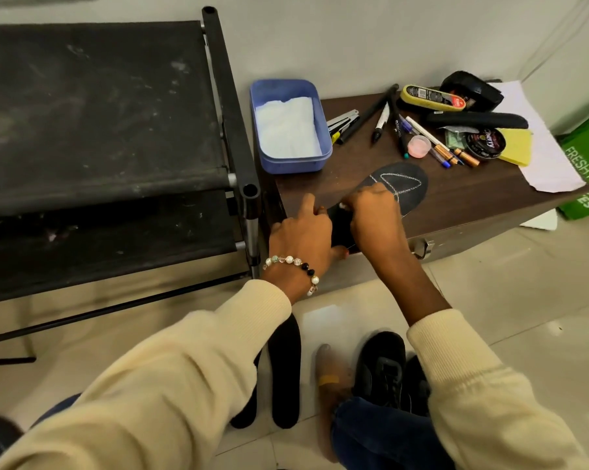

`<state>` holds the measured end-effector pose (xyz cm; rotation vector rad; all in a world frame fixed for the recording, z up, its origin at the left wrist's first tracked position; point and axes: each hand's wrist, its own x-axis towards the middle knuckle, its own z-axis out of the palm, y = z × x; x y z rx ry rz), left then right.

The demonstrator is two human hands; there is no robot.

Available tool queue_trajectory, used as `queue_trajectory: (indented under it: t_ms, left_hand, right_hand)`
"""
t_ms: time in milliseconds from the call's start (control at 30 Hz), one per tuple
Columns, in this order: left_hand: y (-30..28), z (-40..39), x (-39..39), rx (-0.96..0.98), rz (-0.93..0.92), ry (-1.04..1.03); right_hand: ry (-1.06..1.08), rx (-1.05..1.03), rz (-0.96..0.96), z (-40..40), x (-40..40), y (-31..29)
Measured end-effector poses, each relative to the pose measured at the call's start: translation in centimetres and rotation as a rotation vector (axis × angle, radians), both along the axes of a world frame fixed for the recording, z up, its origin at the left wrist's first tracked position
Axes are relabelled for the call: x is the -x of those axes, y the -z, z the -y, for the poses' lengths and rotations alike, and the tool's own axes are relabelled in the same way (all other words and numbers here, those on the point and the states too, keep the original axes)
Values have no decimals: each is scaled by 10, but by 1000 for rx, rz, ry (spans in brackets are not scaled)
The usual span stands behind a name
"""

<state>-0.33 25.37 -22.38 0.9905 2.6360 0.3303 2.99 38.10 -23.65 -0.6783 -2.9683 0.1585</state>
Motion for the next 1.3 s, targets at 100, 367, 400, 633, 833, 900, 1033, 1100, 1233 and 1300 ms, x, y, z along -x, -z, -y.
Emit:
queue_trajectory:
  t_ms: [100, 367, 400, 633, 833, 900, 1033, 1100, 1233, 1300]
  left_hand:
    - [0, 0, 0, -7, 8, -7]
    - [1, 1, 1, 9, -10, 4]
    - [0, 1, 1, 7, -5, 3]
    - [-2, 0, 1, 3, 3, -8]
    - [-2, 0, -1, 8, -15, -11]
    - [-2, 0, -2, -8, 4, -24]
    - [-1, 0, -2, -18, -1, -30]
    - [1, 0, -1, -4, -15, -26]
    - [2, -1, -2, -10, -8, -38]
    - [2, -1, -3, -28, 3, -47]
  right_hand:
    - [-96, -2, 60, 9, 2, -1]
    - [46, -2, -38, -11, 7, 6]
    - [40, -3, -32, -7, 8, 6]
    - [-52, 75, -36, -4, 4, -3]
    - [96, 65, -32, -2, -2, 3]
    - [11, 77, -11, 9, -2, 2]
    - [-57, 85, -16, 1, -6, -5]
    - [34, 70, -32, -9, -7, -4]
    - [7, 65, -15, -3, -8, -3]
    - [-122, 75, 1, 4, -12, -6]
